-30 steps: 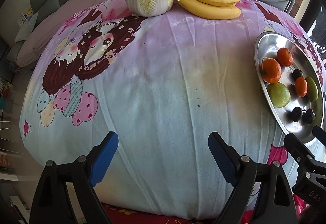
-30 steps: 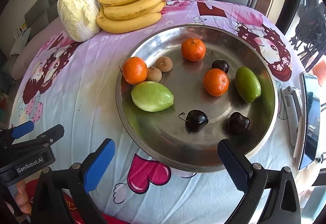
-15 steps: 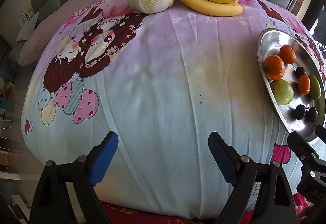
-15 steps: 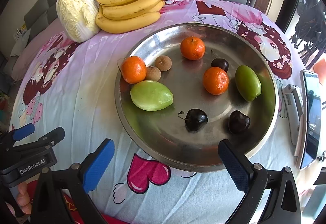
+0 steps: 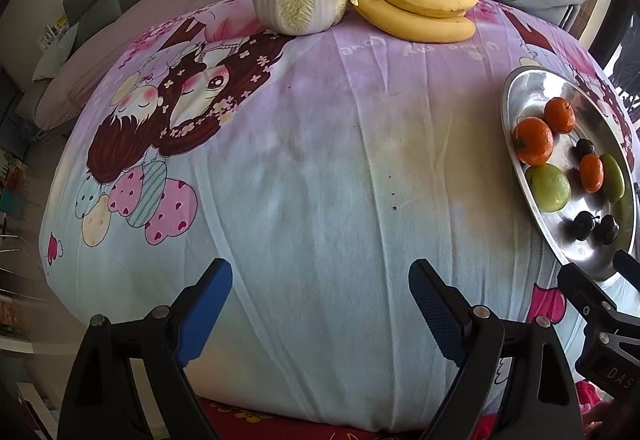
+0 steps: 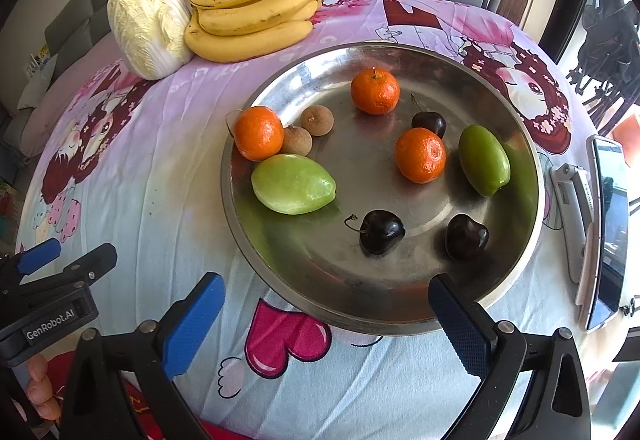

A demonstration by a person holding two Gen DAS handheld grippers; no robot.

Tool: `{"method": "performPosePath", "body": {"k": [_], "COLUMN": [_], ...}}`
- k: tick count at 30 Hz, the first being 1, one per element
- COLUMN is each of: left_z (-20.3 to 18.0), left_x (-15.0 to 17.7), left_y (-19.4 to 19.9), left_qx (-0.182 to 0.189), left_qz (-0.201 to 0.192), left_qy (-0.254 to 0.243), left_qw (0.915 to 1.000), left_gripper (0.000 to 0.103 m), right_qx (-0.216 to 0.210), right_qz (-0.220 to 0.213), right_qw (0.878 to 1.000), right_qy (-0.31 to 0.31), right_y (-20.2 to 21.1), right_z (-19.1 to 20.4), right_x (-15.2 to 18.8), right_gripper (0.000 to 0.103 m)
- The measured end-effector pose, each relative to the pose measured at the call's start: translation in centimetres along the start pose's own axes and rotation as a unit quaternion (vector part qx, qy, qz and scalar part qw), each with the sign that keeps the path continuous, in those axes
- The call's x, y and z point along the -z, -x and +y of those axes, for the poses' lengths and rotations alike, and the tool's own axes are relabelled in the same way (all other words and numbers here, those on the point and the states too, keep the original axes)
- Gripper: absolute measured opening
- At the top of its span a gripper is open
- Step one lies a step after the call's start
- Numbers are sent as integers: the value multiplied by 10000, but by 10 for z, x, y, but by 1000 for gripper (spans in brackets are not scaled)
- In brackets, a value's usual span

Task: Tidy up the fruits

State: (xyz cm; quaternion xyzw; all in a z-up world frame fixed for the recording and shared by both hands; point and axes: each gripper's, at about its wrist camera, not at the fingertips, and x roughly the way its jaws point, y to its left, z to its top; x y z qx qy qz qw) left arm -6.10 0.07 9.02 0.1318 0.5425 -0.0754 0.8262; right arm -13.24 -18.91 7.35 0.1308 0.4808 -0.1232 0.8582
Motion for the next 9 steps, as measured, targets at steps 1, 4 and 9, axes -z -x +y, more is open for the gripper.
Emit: {"method": "performPosePath", "body": {"k": [1,4,9], "left_z": [0,1,-1], "left_x": [0,0,1], "left_y": [1,1,2], "left_qx": [-3,-10,-9], "left_qz": [-16,6,-3], "left_qy": [18,43,79], "left_qw": [10000,10000,10000], "left_gripper": [90,90,90], "right_qx": [4,8,14], "right_qz": [0,3,4], "right_qw": [10000,10000,10000], "right_qy": [-1,-3,-3], "right_y": [0,0,1], "right_z": [0,0,-1], "right_x": [0,0,0], "right_gripper": [103,103,103]}}
